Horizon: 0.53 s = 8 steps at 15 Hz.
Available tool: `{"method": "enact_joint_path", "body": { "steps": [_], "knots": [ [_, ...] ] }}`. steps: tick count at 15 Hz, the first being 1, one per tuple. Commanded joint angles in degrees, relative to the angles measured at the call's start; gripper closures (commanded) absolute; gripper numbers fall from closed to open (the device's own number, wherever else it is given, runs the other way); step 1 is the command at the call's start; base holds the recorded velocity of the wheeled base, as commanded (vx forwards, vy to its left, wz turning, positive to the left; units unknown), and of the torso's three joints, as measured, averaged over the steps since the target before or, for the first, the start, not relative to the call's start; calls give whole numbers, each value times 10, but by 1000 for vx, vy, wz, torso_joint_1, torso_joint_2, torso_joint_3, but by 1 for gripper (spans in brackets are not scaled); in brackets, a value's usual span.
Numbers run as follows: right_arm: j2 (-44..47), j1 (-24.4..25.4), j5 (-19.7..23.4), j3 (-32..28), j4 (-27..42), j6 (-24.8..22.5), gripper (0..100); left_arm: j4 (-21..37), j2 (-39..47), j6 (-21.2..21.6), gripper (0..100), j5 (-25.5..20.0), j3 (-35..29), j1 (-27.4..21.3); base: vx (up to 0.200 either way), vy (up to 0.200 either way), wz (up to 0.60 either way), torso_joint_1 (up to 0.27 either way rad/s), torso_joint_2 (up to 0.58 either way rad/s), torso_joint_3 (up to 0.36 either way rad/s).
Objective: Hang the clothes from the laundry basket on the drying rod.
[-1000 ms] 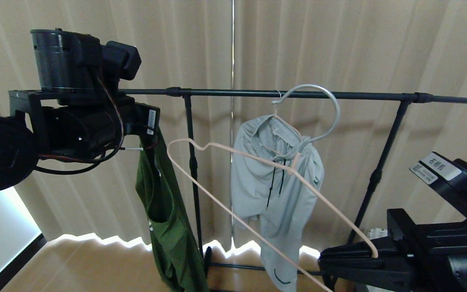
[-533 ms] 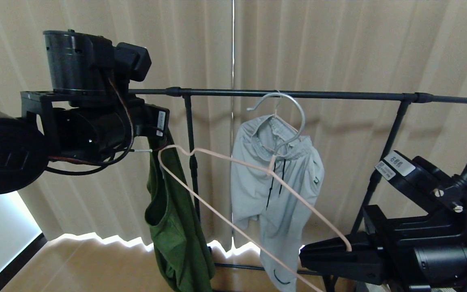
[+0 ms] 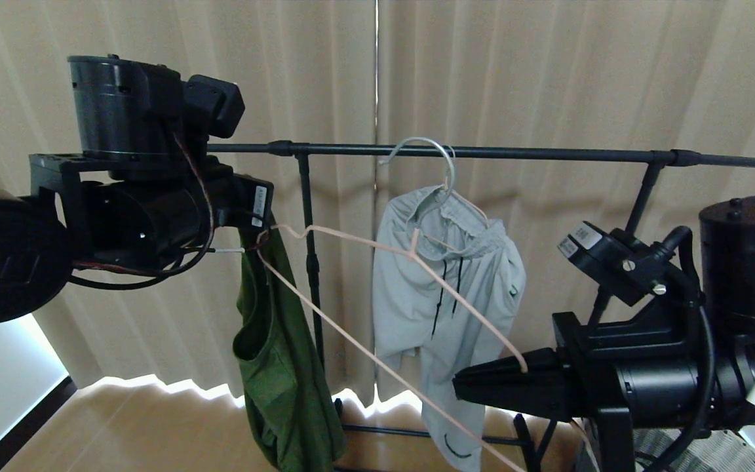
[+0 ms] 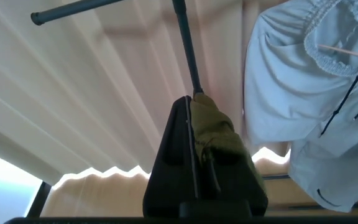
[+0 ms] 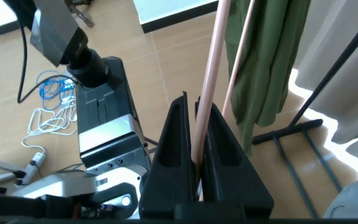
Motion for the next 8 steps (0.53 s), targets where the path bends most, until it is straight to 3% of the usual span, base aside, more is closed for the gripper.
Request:
{"method": "enact_joint_path", "body": {
  "steps": [1, 8],
  "knots": [
    [22, 1, -4, -7, -18, 2, 100, 0, -10, 0, 100, 6, 9, 2, 0, 0, 0, 0, 0, 0],
    [77, 1, -4, -26, -67, 19, 100, 2, -35, 0, 100, 9, 36, -1, 0, 0, 0, 0, 0, 0]
  ]
}}
